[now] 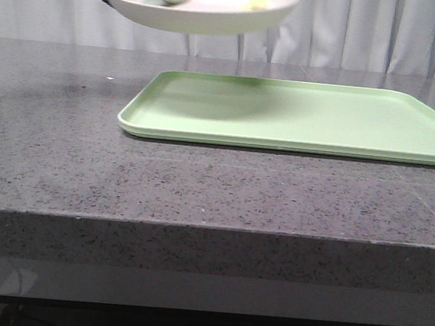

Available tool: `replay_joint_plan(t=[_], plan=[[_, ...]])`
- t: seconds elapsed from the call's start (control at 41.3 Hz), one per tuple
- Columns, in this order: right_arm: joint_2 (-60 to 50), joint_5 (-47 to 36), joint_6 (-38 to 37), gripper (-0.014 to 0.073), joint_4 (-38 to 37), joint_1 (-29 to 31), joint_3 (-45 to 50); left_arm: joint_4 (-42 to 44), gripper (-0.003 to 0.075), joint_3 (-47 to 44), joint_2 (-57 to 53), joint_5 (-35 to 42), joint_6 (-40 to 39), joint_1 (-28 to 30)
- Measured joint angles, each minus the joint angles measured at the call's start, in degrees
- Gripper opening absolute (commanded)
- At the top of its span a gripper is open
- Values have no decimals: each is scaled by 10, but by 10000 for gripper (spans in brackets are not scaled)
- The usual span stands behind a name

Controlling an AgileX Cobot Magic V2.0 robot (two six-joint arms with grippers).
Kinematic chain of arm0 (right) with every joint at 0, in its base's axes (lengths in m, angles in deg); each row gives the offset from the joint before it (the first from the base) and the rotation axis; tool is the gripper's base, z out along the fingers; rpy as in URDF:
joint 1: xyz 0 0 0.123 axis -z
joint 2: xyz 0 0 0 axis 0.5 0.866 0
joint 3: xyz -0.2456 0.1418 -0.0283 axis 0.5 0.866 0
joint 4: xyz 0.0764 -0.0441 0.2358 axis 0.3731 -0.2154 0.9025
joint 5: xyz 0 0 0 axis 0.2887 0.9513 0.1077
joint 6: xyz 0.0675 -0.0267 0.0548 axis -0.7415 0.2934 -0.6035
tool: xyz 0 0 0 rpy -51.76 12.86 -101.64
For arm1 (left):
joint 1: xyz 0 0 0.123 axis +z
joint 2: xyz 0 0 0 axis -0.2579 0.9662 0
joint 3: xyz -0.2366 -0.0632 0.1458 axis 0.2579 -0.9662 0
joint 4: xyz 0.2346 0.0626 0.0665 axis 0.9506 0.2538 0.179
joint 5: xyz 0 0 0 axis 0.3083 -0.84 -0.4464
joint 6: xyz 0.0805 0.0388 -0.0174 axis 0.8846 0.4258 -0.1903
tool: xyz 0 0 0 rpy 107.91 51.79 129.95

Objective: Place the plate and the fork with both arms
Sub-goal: 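Lift the plate and lower it onto the green tray, left gripper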

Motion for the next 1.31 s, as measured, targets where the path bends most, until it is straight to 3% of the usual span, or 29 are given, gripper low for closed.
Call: replay_joint_plan(t=[0.169,0.581,0.823,1.017,1.138,1.307], plan=[[0,0,0,562,0,0,0,23,-20,2,15,24,-41,-59],[0,0,0,562,0,0,0,42,-20,2,85,105,-141,-130],[0,0,0,562,0,0,0,171,-20,2,99,115,-264,-168],[0,0,0,562,0,0,0,193,-16,2,99,99,-287,-171],[0,0,0,562,0,0,0,193,52,2,99,96,-291,-171],[0,0,0,562,0,0,0,195,253,2,99,93,-291,-171]])
